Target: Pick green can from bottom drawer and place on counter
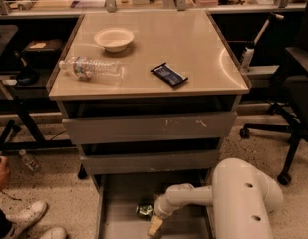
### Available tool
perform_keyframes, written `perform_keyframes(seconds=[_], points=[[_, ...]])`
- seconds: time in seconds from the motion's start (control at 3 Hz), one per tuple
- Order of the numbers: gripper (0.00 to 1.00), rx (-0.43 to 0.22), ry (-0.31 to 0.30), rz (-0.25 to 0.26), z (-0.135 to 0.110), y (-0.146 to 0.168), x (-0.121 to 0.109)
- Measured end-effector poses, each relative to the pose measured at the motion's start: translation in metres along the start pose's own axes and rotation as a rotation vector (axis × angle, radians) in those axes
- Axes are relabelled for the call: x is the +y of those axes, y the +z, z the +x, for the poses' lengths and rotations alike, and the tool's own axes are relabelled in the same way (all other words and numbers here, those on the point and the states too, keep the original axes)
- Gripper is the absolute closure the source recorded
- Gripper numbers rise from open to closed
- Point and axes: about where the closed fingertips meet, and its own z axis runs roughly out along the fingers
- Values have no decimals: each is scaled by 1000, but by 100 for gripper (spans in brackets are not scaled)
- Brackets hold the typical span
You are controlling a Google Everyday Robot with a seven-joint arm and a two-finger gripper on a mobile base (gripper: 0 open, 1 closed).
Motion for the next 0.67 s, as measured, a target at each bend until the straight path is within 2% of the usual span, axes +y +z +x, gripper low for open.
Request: perform_keyframes(seconds=[0.33,0.67], points=[[18,0,0,0,0,0,0],[43,0,0,0,0,0,0]])
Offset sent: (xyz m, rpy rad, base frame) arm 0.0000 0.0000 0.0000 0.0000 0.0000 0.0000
